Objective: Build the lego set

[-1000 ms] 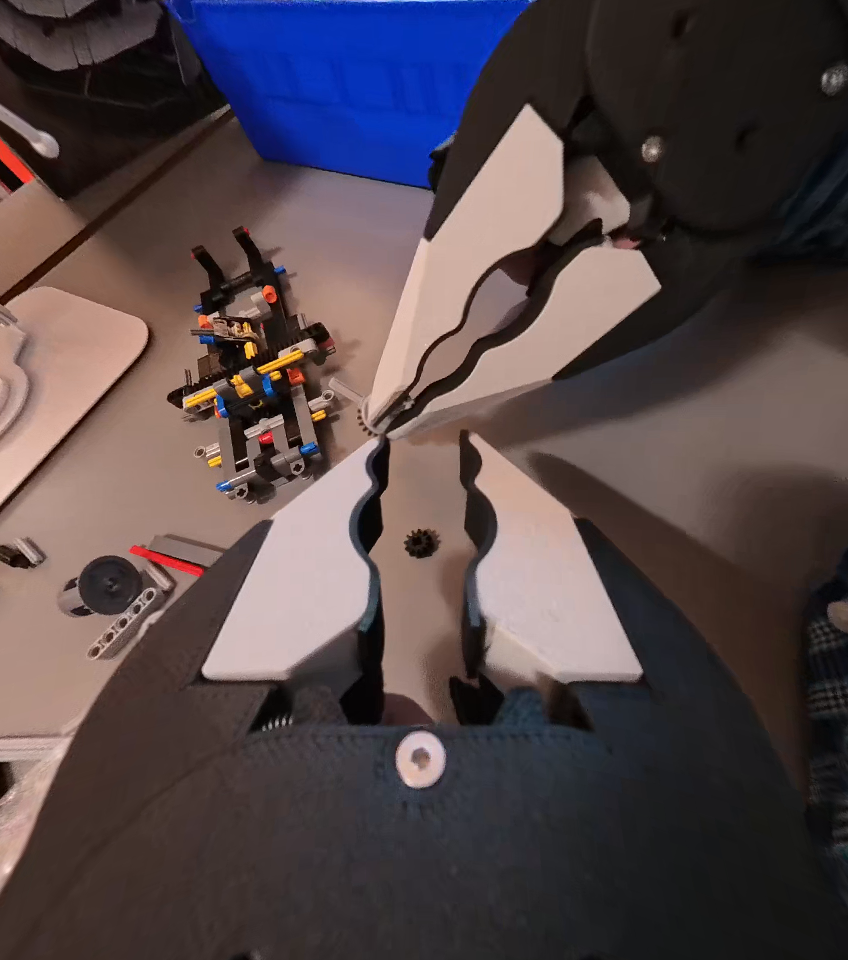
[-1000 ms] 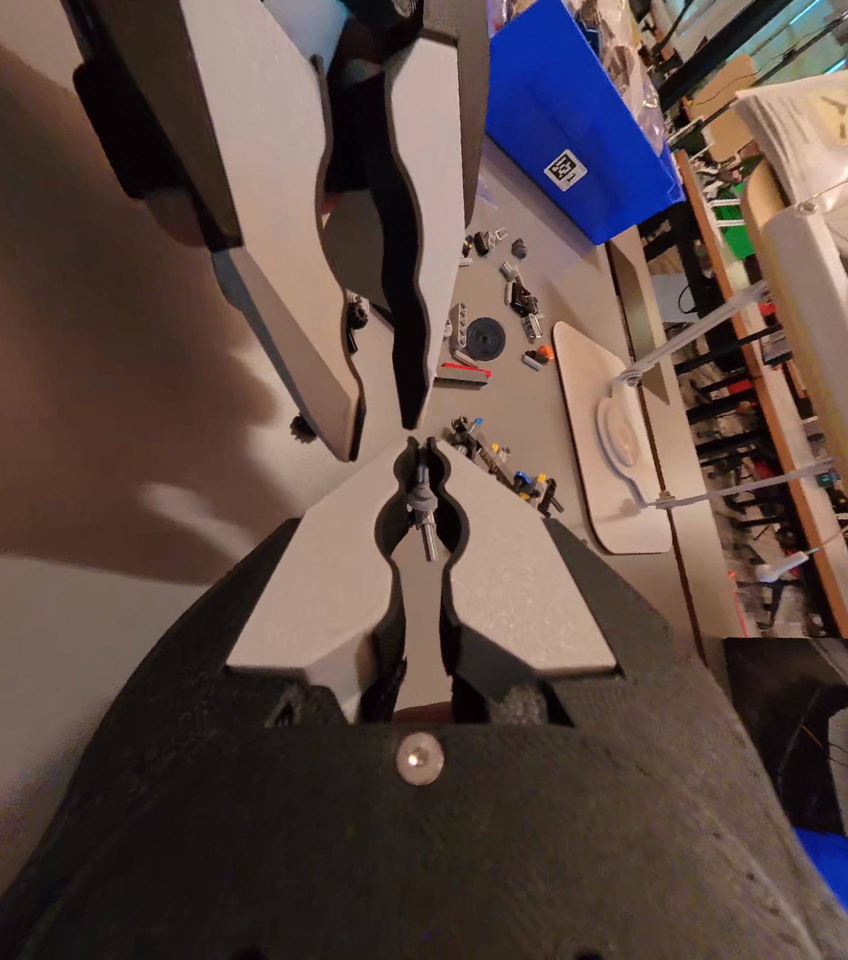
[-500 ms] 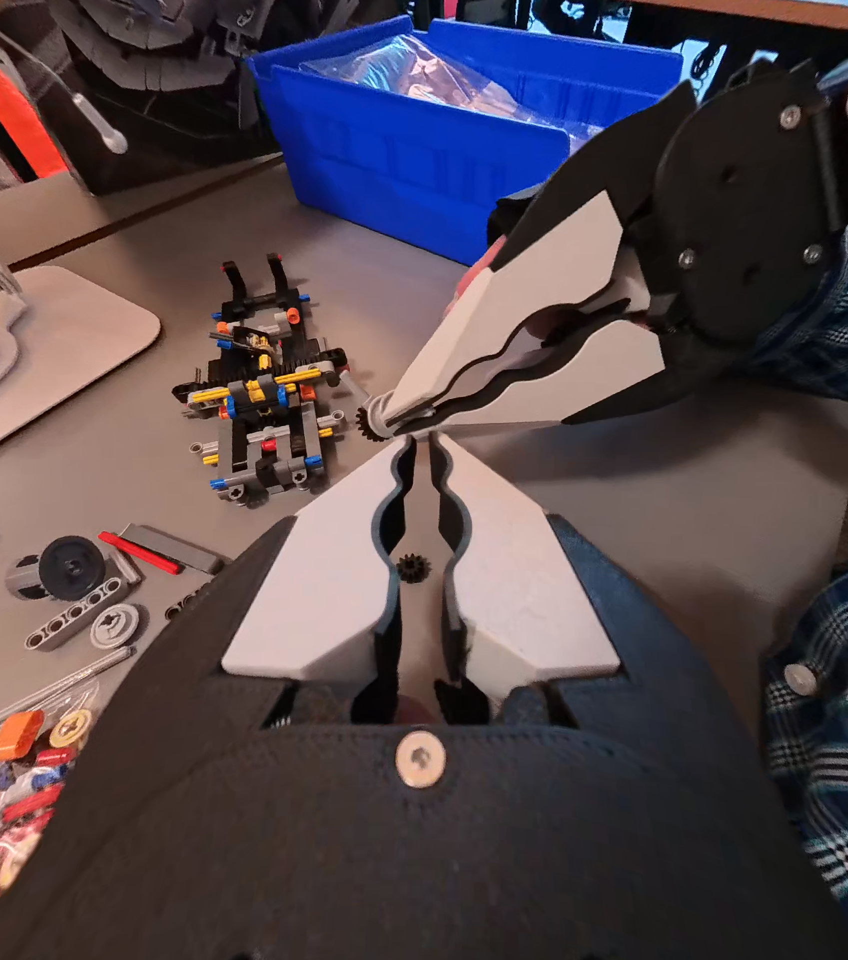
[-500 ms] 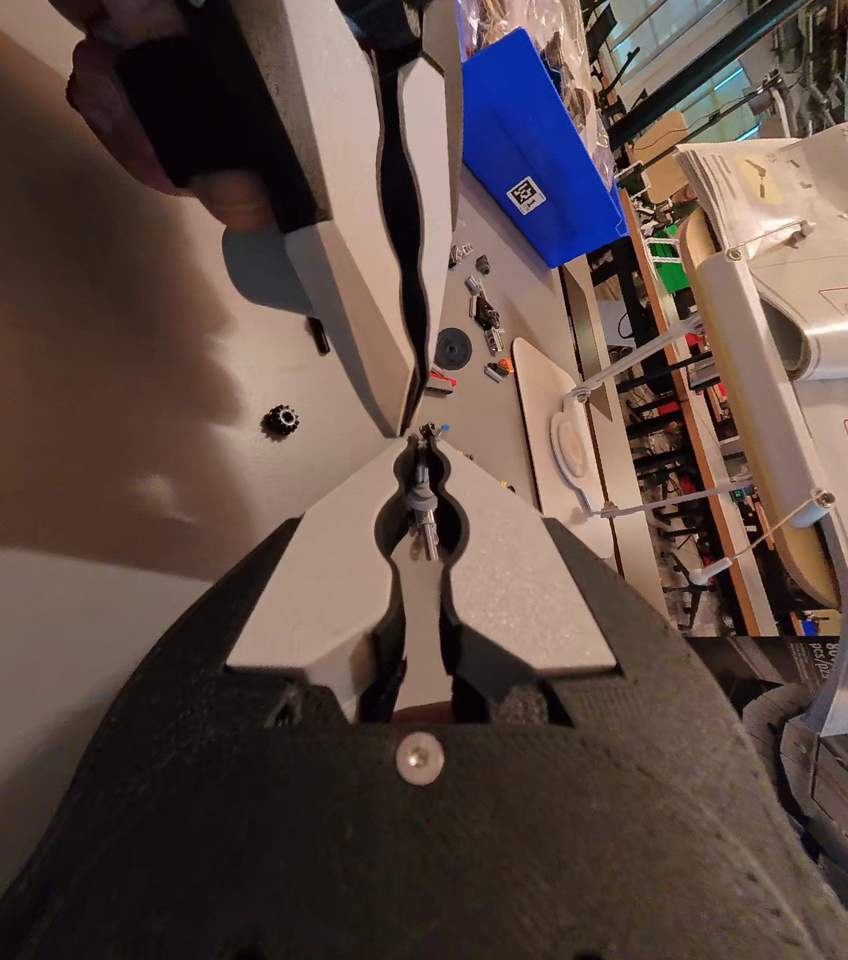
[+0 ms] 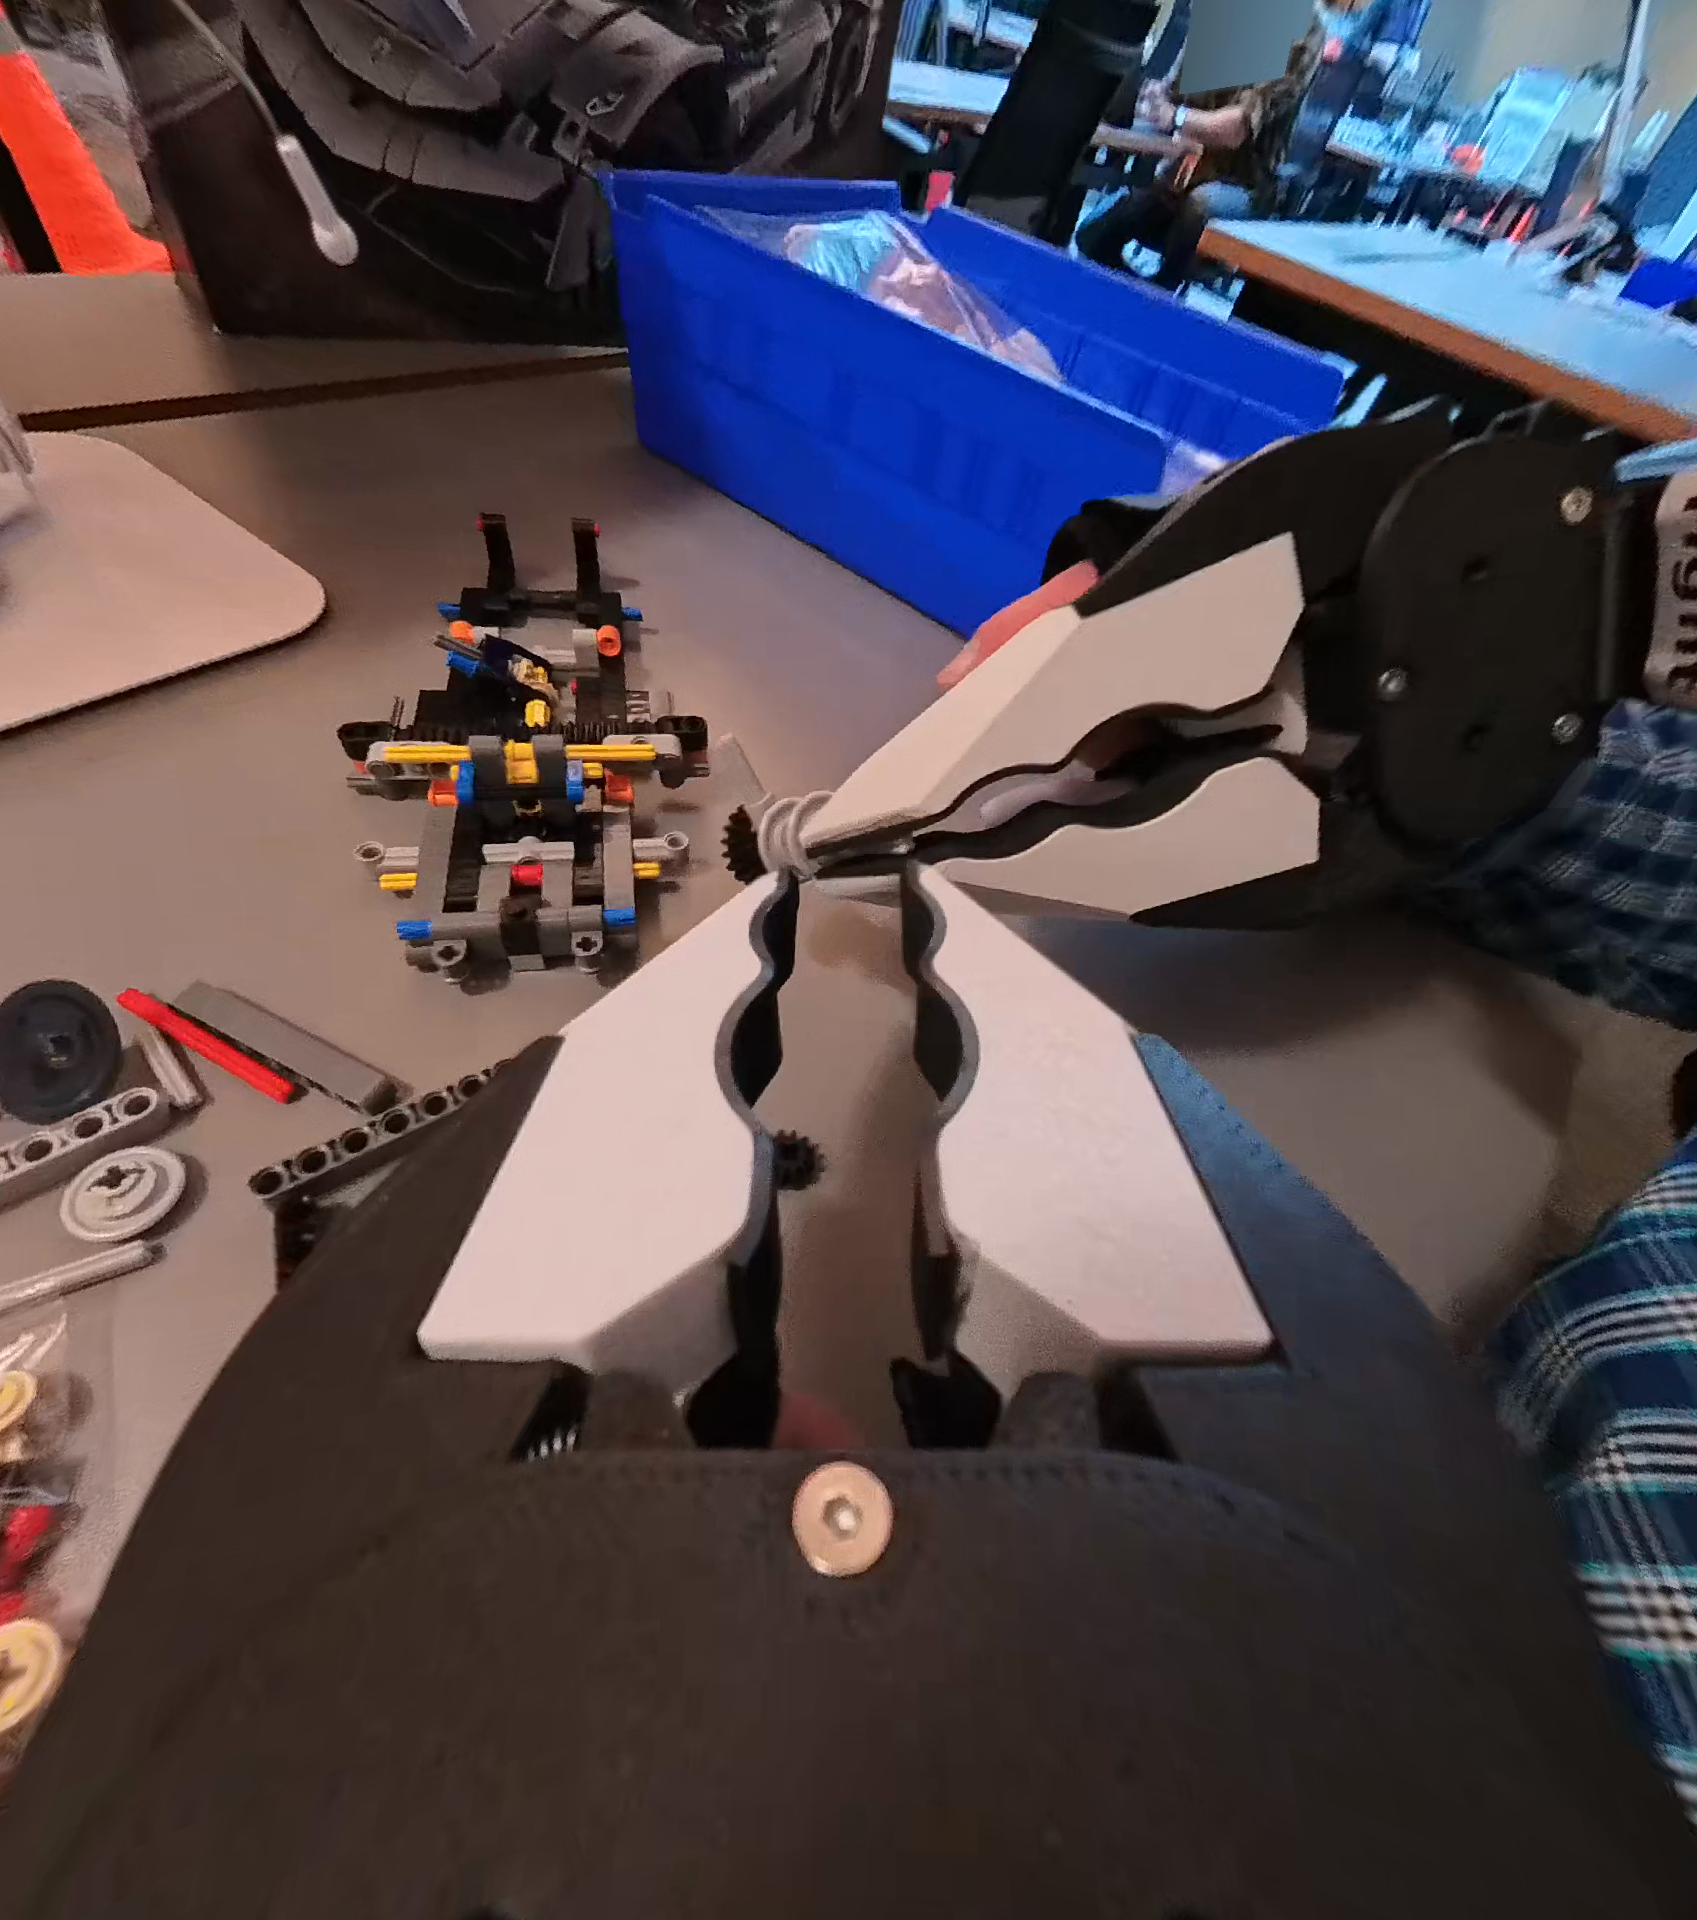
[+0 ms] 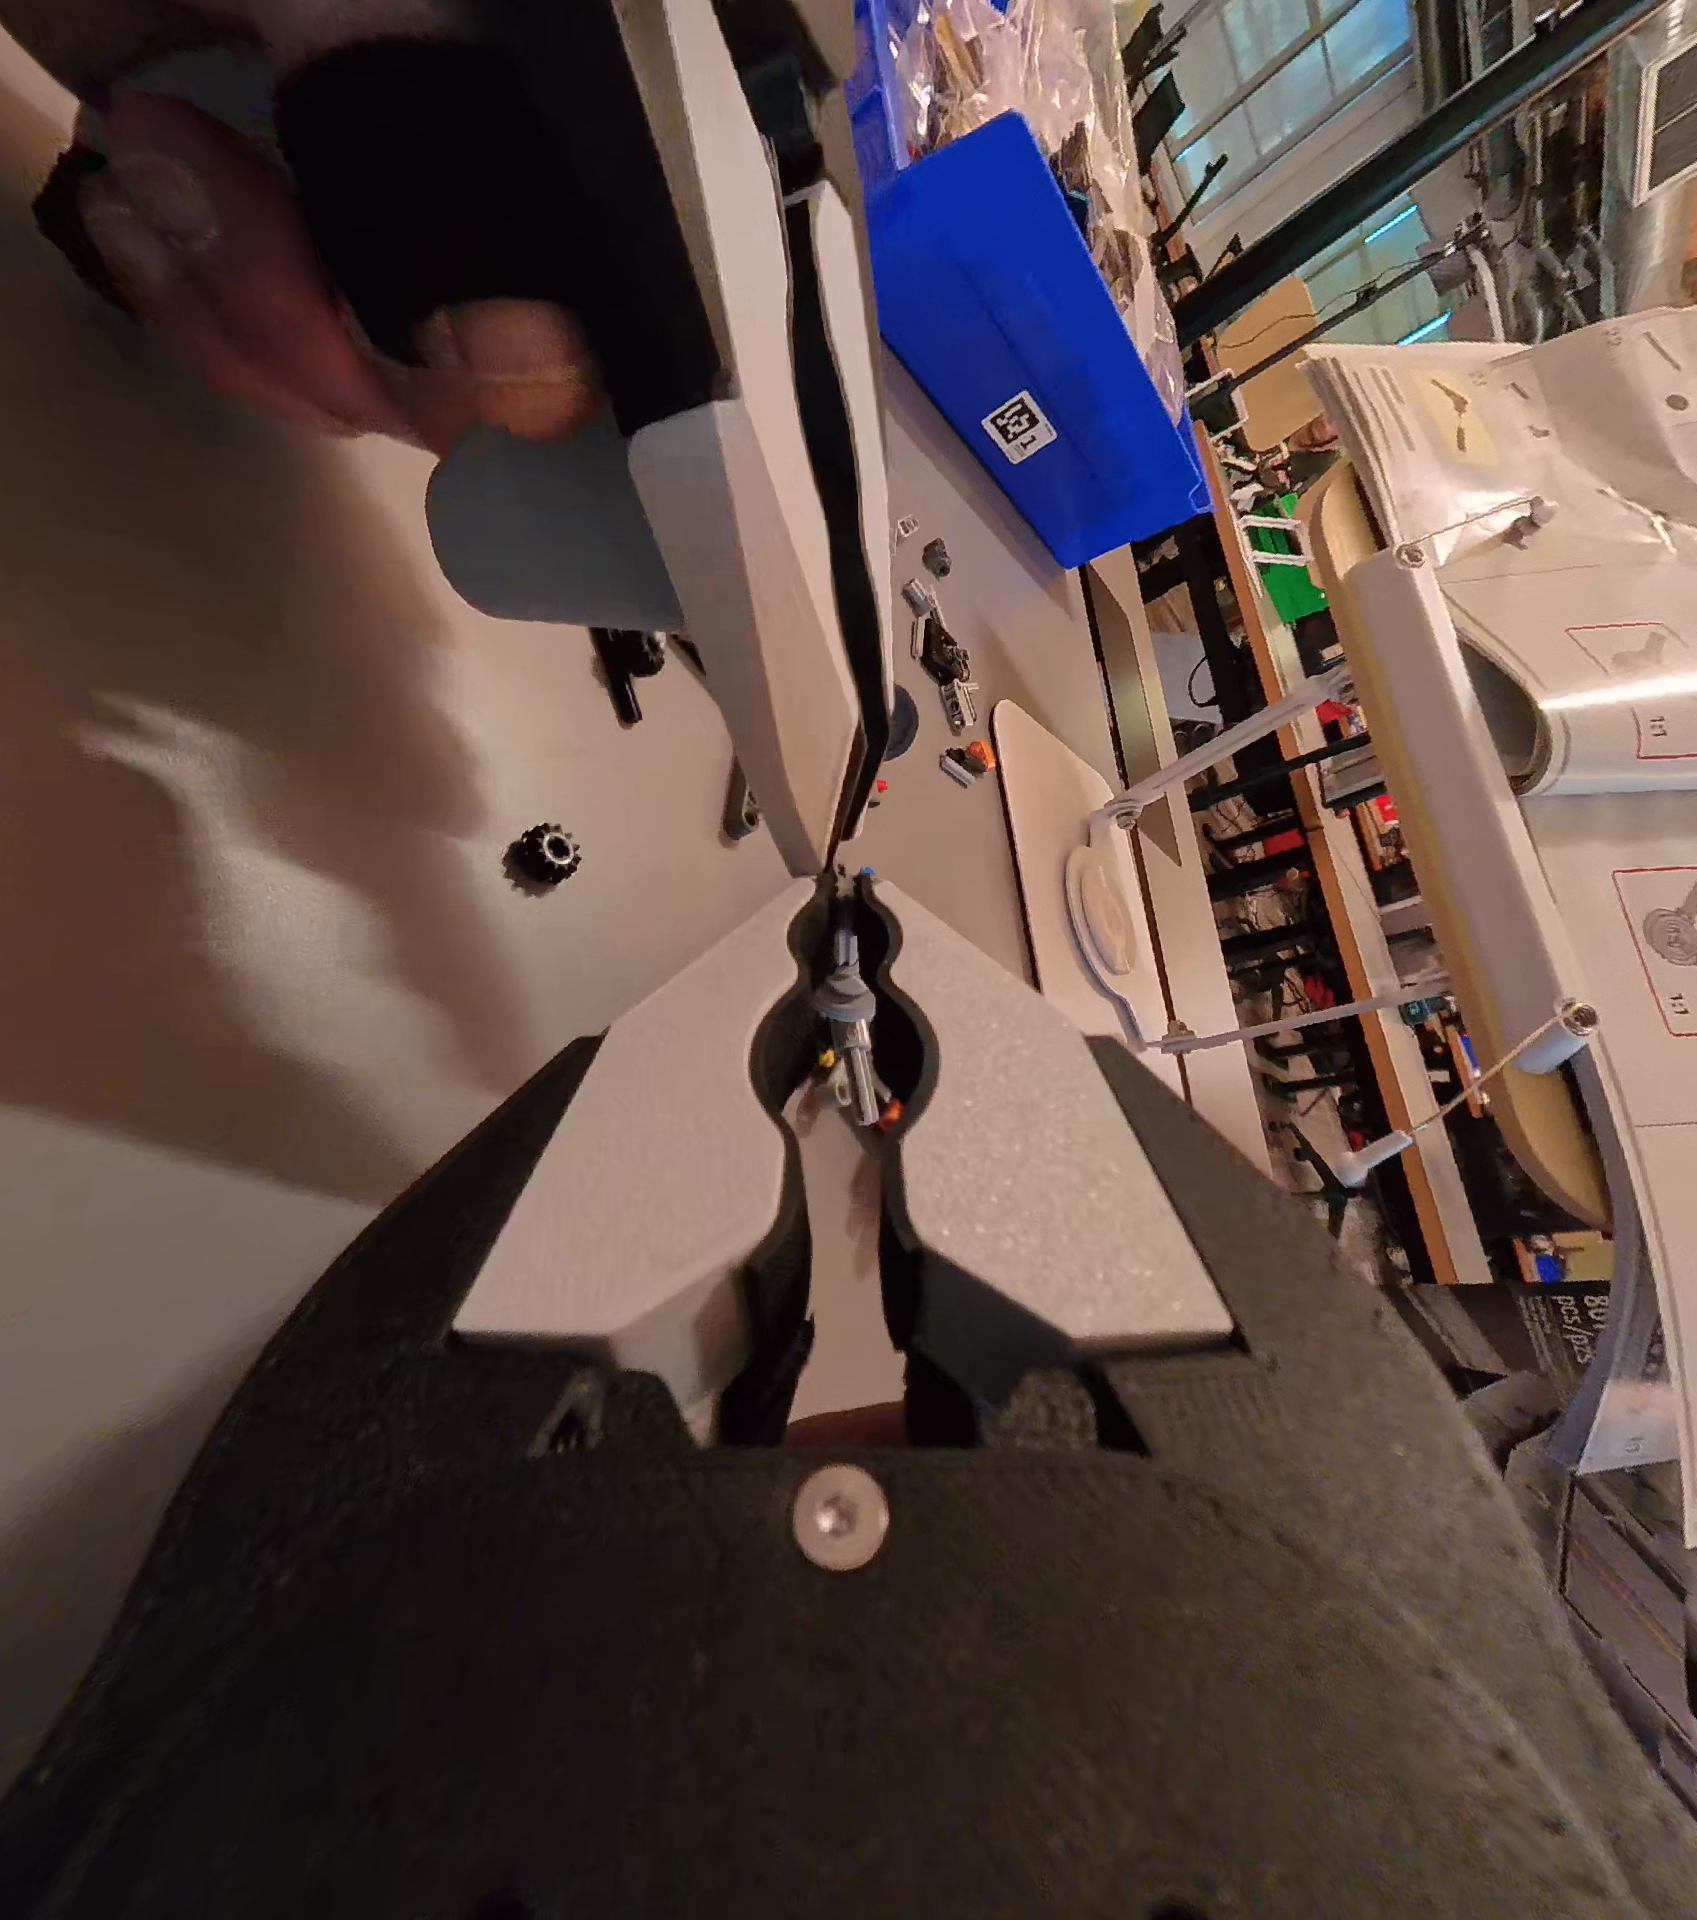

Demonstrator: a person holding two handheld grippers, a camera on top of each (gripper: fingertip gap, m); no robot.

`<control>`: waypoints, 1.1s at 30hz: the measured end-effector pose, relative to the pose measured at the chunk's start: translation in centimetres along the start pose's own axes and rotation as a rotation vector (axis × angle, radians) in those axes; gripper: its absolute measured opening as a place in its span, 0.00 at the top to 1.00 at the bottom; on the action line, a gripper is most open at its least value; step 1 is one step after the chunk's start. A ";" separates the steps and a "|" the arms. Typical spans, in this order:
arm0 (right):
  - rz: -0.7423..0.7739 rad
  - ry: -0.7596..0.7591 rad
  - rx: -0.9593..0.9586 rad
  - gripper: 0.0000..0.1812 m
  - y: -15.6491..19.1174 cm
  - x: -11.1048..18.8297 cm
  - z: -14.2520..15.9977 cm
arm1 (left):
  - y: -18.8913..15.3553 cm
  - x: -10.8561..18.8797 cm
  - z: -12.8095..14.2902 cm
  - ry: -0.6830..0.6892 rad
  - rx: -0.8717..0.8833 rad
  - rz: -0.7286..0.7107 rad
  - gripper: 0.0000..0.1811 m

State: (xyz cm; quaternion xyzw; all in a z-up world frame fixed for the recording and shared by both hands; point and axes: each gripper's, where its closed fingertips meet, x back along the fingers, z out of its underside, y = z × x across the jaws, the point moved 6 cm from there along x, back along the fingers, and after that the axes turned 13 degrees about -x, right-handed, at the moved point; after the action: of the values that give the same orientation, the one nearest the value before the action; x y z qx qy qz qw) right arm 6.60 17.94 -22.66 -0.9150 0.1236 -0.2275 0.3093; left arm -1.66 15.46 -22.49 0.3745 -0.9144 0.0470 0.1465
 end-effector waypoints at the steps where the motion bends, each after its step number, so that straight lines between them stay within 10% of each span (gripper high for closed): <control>1: 0.001 -0.007 -0.001 1.00 0.0 0.1 -0.1 | 0.0 0.1 0.0 -0.015 0.024 0.016 0.89; 33: -0.029 -0.025 -0.038 1.00 0.3 -0.3 -0.3 | -0.5 0.6 -0.4 -0.074 0.071 0.032 1.00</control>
State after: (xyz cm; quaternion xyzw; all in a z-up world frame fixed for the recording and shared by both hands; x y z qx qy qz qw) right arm 6.19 17.65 -22.71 -0.9252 0.1108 -0.2181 0.2901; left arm -1.57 14.77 -21.99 0.3661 -0.9228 0.0680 0.0986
